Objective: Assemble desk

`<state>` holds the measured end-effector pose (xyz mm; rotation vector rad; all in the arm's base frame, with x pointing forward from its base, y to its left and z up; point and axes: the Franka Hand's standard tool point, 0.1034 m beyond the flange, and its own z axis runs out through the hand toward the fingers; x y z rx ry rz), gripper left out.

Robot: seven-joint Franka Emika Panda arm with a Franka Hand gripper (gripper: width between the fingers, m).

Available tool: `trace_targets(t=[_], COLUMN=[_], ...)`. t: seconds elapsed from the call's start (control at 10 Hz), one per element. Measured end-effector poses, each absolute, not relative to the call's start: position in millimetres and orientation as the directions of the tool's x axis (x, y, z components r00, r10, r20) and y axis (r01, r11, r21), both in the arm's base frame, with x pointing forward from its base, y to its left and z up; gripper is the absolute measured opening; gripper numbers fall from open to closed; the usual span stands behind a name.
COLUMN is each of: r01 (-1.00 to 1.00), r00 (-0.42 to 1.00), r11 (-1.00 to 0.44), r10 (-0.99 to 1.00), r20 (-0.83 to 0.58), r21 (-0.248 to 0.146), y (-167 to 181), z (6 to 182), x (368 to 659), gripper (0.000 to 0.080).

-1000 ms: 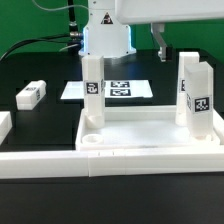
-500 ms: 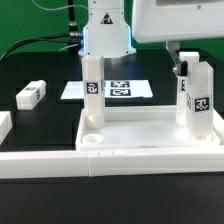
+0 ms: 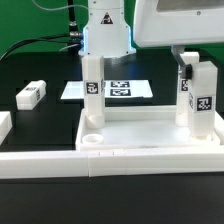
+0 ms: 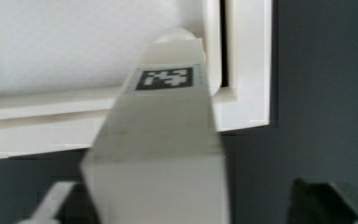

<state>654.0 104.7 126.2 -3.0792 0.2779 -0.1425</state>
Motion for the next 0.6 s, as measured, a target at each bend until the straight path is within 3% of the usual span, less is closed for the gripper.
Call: trace_targets(t=[0.1, 0.2, 0.4, 0.6], r01=[-0.263, -0.315, -0.453, -0.755], r00=[0.960, 0.944, 0.886, 0.642], r11=[-0.963, -0.947, -0.888, -0.645], r10=[-0.267, -0.320, -0.458, -0.763], r20=[0.082, 0.078, 0.067, 0.066], r21=[-0.062, -0.066, -0.077, -0.116], y=[104.7, 104.5, 104.8, 104.8], z=[126.0, 126.0, 125.5, 124.0], x=[653.9, 653.9, 653.5, 648.5], gripper=[0.0377, 0.0288, 0.0288, 0.0288])
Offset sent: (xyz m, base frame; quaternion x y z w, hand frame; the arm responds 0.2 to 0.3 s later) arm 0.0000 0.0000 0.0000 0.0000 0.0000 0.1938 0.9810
